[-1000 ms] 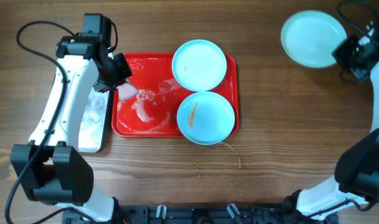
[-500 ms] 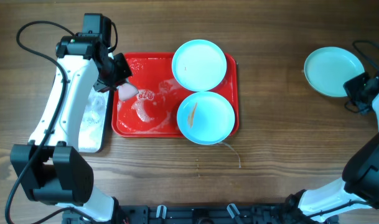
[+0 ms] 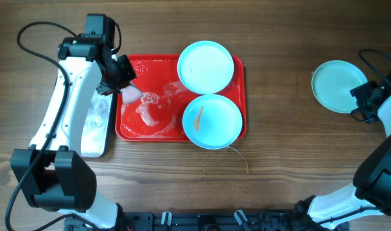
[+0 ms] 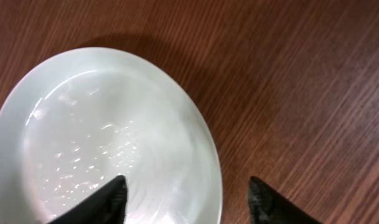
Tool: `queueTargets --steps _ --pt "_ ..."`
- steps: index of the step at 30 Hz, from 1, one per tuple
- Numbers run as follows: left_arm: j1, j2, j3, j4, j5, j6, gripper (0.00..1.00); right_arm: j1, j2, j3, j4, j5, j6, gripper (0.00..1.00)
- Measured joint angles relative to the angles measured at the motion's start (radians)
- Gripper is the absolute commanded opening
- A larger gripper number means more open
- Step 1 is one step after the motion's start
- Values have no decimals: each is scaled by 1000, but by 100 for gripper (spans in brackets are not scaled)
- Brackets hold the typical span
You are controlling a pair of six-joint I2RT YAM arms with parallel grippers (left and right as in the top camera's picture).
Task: Clean dirty plates on tray and stack at the side
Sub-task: 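Carry the plate right and set it on the table with the right gripper, then move the right gripper back and grasp the lower-right plate's rim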
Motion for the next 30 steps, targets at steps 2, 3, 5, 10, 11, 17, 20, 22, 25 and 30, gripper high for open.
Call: queueTargets --steps 2,3,5,10,11,17,20,22,25,30 --pt "0 0 0 0 0 0 6 0 0 0 -8 -31 -16 66" --pt "0 0 0 0 0 0 6 0 0 5 -27 -56 -23 66" --pt "0 0 0 0 0 0 6 0 -11 27 -81 -115 -44 66" --pt "0 0 0 0 0 0 5 26 -148 93 -188 -229 -113 63" --pt "0 0 0 0 0 0 5 49 -201 107 -209 -264 -127 63" --pt "0 0 0 7 0 -1 4 349 -368 140 -435 -376 -157 63" --pt "0 0 0 7 0 -3 4 498 -348 137 -489 -396 -156 63" --pt "0 0 0 7 0 -4 4 615 -325 129 -499 -405 -145 63" --pt "0 0 0 7 0 -4 4 734 -292 100 -499 -403 -103 56" --pt "0 0 0 7 0 -4 4 838 -213 37 -493 -370 -26 42"
